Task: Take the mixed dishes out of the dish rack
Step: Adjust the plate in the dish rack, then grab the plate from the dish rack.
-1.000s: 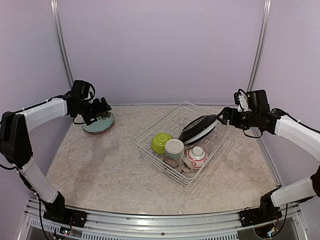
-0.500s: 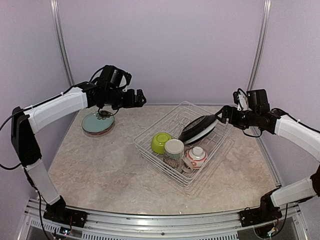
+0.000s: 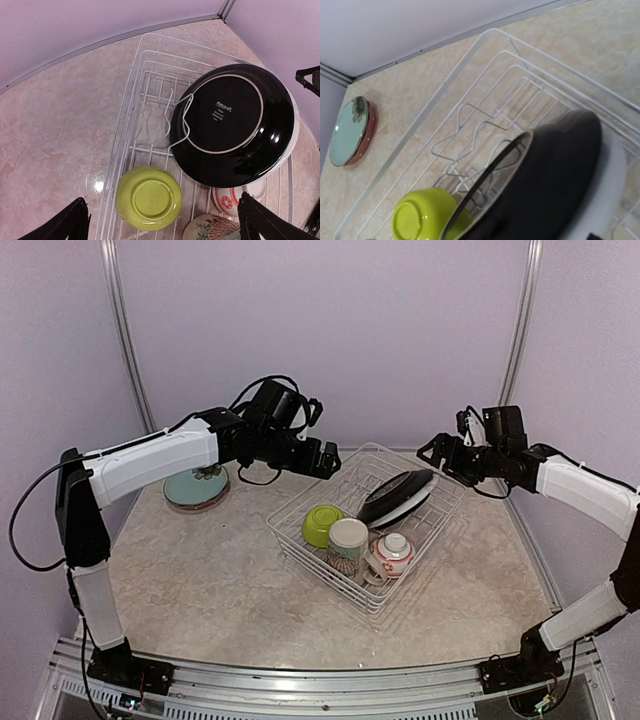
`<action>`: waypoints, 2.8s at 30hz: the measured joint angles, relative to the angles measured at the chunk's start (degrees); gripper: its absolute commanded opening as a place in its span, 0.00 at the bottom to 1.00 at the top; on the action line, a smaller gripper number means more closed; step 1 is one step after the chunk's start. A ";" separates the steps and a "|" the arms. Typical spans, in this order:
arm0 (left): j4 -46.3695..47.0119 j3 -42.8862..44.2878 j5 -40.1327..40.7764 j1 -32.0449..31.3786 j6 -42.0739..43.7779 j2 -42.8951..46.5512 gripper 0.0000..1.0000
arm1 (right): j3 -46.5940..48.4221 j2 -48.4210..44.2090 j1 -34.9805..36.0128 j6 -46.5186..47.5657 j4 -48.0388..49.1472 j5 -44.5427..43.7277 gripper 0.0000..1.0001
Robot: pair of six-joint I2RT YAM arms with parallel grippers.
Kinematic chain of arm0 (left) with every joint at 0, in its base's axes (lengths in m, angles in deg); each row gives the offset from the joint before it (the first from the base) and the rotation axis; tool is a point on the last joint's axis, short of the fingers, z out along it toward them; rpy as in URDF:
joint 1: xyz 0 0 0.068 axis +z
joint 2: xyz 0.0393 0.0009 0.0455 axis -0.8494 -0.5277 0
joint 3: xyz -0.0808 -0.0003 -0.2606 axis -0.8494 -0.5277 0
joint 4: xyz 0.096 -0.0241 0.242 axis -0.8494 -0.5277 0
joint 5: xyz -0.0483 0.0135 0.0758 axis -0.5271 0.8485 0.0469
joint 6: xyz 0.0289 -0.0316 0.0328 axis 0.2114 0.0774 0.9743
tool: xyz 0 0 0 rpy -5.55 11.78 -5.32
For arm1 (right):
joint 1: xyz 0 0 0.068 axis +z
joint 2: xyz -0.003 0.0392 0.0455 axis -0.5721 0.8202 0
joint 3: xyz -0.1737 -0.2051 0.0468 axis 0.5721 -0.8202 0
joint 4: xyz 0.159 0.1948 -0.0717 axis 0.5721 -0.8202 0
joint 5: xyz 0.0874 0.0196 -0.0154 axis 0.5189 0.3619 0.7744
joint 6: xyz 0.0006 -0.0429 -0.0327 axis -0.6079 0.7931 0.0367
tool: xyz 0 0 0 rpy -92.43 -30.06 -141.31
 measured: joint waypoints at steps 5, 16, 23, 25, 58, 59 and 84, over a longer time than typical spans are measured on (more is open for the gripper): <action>-0.44 1.16 -0.57 -0.70 0.02 -0.70 0.99 | 0.72 2.64 0.24 -0.79 0.74 0.20 0.88; -1.14 3.37 -2.23 -0.79 0.02 -1.22 0.99 | 2.89 6.27 1.38 -1.05 0.22 -0.17 0.88; -1.18 3.69 -2.89 -0.79 0.00 -1.53 0.99 | 4.44 7.98 1.60 -1.22 -0.61 -1.44 0.88; -1.18 3.69 -3.48 -0.79 0.02 -1.55 0.99 | 4.57 8.35 1.62 -1.42 -0.55 -1.49 0.88; -7.15 23.78 -9.79 -7.41 1.46 -20.02 0.96 | 8.85 13.57 4.48 -4.96 3.28 2.23 0.88; -7.45 24.50 -8.79 -7.74 1.79 -20.61 0.93 | 8.94 13.66 4.48 -4.96 3.39 2.34 0.88; -6.71 33.68 20.44 -12.72 17.46 -30.53 0.33 | 9.09 13.79 4.52 -3.93 3.08 2.19 0.90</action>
